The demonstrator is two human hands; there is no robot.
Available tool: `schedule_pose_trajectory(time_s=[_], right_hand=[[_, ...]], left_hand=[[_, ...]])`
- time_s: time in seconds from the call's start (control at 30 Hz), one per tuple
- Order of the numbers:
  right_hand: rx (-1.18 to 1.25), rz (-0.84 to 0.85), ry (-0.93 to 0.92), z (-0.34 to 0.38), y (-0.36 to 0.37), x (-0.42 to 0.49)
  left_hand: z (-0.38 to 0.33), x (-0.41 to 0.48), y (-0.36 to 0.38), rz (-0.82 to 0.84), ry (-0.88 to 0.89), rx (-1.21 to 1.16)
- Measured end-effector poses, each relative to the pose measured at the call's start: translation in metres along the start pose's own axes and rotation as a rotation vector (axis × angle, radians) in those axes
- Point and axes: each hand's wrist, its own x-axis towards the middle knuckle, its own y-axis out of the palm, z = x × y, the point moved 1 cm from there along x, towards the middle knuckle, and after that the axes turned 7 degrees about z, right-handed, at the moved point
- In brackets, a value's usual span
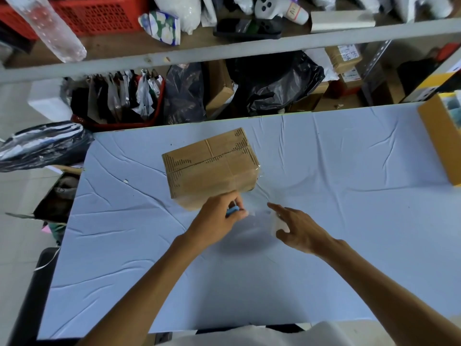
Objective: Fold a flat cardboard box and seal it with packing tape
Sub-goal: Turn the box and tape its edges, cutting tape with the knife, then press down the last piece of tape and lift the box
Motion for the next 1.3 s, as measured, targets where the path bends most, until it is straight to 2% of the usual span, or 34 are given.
schedule_pose_trajectory(time_s=[0.1, 0.17, 0.33, 0.47, 0.73, 0.8, 0.87, 0.93, 1.0, 1.07, 1.1, 1.2, 1.3], right_hand=[[-0.007, 0.002, 0.039, 0.006, 0.009, 0.003], [-0.02, -0.019, 0.083, 0.012, 0.014, 0.004], [-0.079, -0.103, 0.137, 0.029, 0.026, 0.005], [-0.176, -0.107, 0.142, 0.029, 0.04, 0.006], [-0.123, -0.016, 0.212, 0.005, 0.041, 0.005], [-0.154, 0.006, 0.242, 0.006, 0.033, 0.006], [-0.175, -0.099, 0.258, 0.012, 0.011, 0.007], [-0.021, -0.29, 0.22, 0.02, -0.019, 0.01], [0.413, -0.4, 0.163, 0.027, -0.05, 0.017], [0.948, -0.379, 0.137, 0.036, -0.072, 0.028], [1.135, -0.343, 0.126, 0.041, -0.078, 0.032], [1.392, -0.303, 0.082, 0.054, -0.075, 0.039], [1.492, -0.351, 0.067, 0.053, -0.064, 0.039]], left_hand=[[0.04, -0.001, 0.026, 0.047, -0.201, 0.09], [0.057, 0.001, 0.038, 0.053, -0.261, 0.1], [0.08, 0.009, 0.056, -0.016, -0.391, 0.026], [0.089, 0.007, 0.062, -0.093, -0.531, -0.001], [0.088, -0.001, 0.063, -0.087, -0.4, 0.368], [0.07, 0.004, 0.048, -0.016, -0.328, 0.376], [0.039, 0.012, 0.023, 0.073, -0.194, 0.274], [-0.002, 0.02, -0.006, 0.057, 0.013, 0.155], [-0.038, 0.033, -0.035, -0.137, 0.2, 0.132], [-0.057, 0.051, -0.056, -0.315, 0.26, 0.221], [-0.06, 0.061, -0.061, -0.329, 0.231, 0.282], [-0.051, 0.085, -0.059, -0.113, 0.036, 0.387], [-0.036, 0.089, -0.044, -0.018, -0.009, 0.405]])
